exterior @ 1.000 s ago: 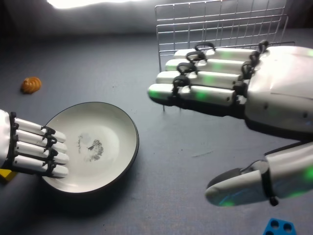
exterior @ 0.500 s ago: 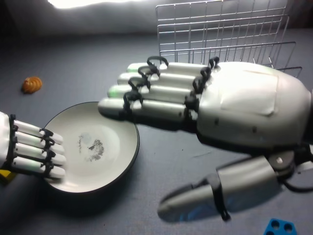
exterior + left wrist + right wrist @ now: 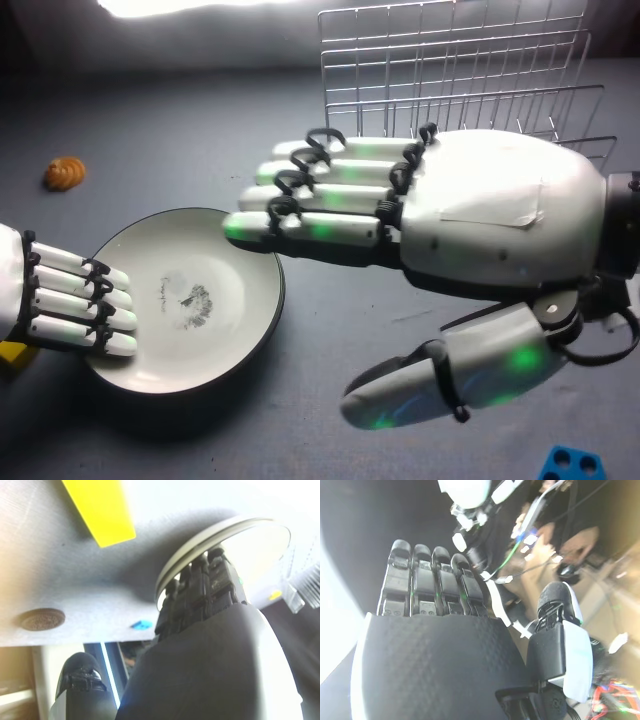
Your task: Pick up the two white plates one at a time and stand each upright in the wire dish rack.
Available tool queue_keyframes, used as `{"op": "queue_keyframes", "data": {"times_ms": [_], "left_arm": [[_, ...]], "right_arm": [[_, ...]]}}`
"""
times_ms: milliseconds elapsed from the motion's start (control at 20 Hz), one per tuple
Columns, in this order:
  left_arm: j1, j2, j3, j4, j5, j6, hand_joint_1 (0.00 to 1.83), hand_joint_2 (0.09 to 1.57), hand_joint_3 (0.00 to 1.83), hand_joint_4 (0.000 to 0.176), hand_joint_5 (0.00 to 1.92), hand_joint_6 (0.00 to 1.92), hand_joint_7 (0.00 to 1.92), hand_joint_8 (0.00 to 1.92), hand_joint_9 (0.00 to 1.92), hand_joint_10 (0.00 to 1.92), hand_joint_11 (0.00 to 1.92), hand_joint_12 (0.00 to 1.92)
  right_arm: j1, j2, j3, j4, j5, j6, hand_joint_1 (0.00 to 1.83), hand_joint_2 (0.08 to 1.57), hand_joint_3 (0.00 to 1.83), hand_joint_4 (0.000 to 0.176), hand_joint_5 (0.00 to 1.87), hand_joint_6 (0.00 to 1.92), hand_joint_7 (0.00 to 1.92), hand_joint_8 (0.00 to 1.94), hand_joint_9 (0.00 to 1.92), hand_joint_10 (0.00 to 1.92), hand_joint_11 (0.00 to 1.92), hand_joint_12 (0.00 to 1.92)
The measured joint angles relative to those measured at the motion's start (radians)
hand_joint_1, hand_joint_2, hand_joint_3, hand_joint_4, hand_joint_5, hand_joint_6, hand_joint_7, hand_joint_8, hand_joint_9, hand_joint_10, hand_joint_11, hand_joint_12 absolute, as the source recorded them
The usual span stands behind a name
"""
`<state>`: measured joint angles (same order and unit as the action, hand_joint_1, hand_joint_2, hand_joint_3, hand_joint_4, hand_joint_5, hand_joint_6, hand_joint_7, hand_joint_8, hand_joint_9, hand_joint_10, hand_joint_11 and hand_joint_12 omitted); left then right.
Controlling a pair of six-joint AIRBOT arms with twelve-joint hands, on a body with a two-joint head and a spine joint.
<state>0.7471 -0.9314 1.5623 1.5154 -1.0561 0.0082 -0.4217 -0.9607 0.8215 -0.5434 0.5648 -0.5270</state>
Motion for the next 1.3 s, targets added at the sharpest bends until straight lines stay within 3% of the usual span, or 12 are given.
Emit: {"op": "queue_keyframes", "data": {"times_ms": [500, 800, 950, 1000, 1050, 1300], "left_arm": [[0.016, -0.011, 0.002, -0.014, -0.008, 0.040, 0.00, 0.97, 0.00, 0.000, 0.00, 0.00, 0.00, 0.00, 0.00, 0.00, 0.00, 0.00], [0.000, -0.045, -0.057, -0.048, 0.025, 0.070, 0.00, 0.97, 0.00, 0.000, 0.00, 0.00, 0.00, 0.00, 0.00, 0.00, 0.00, 0.00], [-0.016, -0.064, -0.079, -0.063, 0.042, 0.071, 0.00, 0.98, 0.01, 0.000, 0.00, 0.00, 0.00, 0.00, 0.00, 0.00, 0.00, 0.00], [-0.020, -0.066, -0.084, -0.064, 0.045, 0.071, 0.00, 0.98, 0.01, 0.000, 0.00, 0.00, 0.00, 0.00, 0.00, 0.00, 0.00, 0.00], [-0.020, -0.070, -0.085, -0.067, 0.051, 0.072, 0.00, 0.97, 0.00, 0.000, 0.00, 0.00, 0.00, 0.00, 0.00, 0.00, 0.00, 0.00], [-0.043, -0.077, -0.099, -0.066, 0.066, 0.071, 0.00, 0.98, 0.00, 0.000, 0.00, 0.00, 0.00, 0.00, 0.00, 0.00, 0.00, 0.00]], "right_arm": [[-0.015, 0.000, 0.003, 0.031, -0.009, -0.053, 0.00, 1.10, 0.01, 0.000, 0.00, 0.00, 0.00, 0.00, 0.00, 0.00, 0.00, 0.00], [-0.032, 0.000, 0.003, 0.029, 0.013, -0.107, 0.00, 1.12, 0.01, 0.000, 0.00, 0.00, 0.00, 0.00, 0.00, 0.00, 0.00, 0.00], [-0.033, 0.000, 0.003, 0.029, 0.014, -0.133, 0.23, 1.09, 0.00, 0.000, 0.00, 0.00, 0.00, 0.00, 0.00, 0.00, 0.00, 0.00], [-0.033, 0.000, 0.003, 0.030, 0.014, -0.134, 0.23, 1.09, 0.00, 0.000, 0.00, 0.00, 0.00, 0.00, 0.00, 0.00, 0.00, 0.00], [-0.033, 0.000, 0.003, 0.030, 0.014, -0.140, 0.88, 0.96, 0.00, 0.000, 0.00, 0.00, 0.00, 0.00, 0.00, 0.00, 0.00, 0.00], [-0.044, -0.008, 0.003, 0.030, 0.012, -0.173, 1.11, 0.95, 0.00, 0.000, 0.00, 0.00, 0.00, 0.00, 0.00, 0.00, 0.00, 0.00]]}}
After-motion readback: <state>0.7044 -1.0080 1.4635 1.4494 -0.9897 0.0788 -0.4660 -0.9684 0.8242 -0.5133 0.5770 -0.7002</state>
